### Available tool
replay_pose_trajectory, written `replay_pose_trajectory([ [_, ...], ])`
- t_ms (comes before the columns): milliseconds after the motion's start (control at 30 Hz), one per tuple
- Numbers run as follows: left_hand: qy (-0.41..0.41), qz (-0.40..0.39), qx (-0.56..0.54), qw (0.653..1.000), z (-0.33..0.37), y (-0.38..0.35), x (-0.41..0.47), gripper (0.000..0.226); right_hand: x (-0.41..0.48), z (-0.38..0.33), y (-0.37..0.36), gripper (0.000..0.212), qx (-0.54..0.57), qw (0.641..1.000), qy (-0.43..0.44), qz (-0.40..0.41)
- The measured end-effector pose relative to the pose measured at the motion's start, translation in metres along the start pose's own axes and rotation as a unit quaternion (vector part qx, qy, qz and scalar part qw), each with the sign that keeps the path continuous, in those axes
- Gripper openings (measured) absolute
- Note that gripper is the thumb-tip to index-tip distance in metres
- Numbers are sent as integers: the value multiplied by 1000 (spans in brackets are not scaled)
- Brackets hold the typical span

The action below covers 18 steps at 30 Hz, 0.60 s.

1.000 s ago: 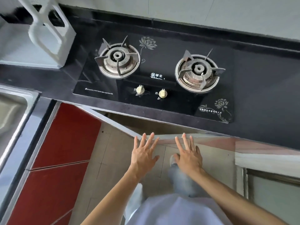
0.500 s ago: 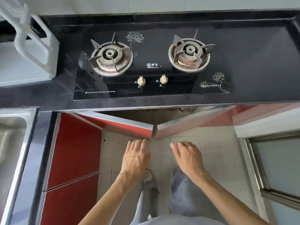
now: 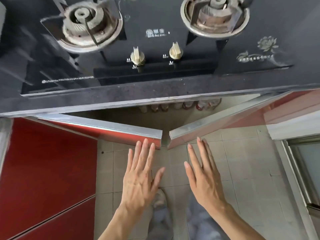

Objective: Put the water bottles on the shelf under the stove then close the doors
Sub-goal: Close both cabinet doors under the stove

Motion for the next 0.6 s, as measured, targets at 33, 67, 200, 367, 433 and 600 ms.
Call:
replay_pose_trajectory([
  [33,-1,6,1,1000,-2,-7,1,79,2,2,-9,59,6,1000,6,10],
  [67,0,14,4,1000,-5,-14,2,80,4,4,-19,61,12,1000,13,19],
  [200,6,43,3,999,-15,-38,11,87,12,11,-49,67,11,998,48,47],
  [367,-8,59,26,998,-24,-59,22,92,23,17,-77,68,11,997,55,61],
  [433,-11,60,40,997,-26,-62,26,94,26,20,-83,68,8,996,60,64],
  [600,-14,56,60,997,-28,-65,38,94,39,21,-92,63,7,996,50,67],
])
Point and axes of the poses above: each hand's wrist, its own x-axis towards the middle knuckle, its own y-axis out of the back of the hand, z = x × y, the point moved 1 cm from there along x, towards the middle knuckle, and after that the axes turned 14 degrees about y, right-handed, at the moved point
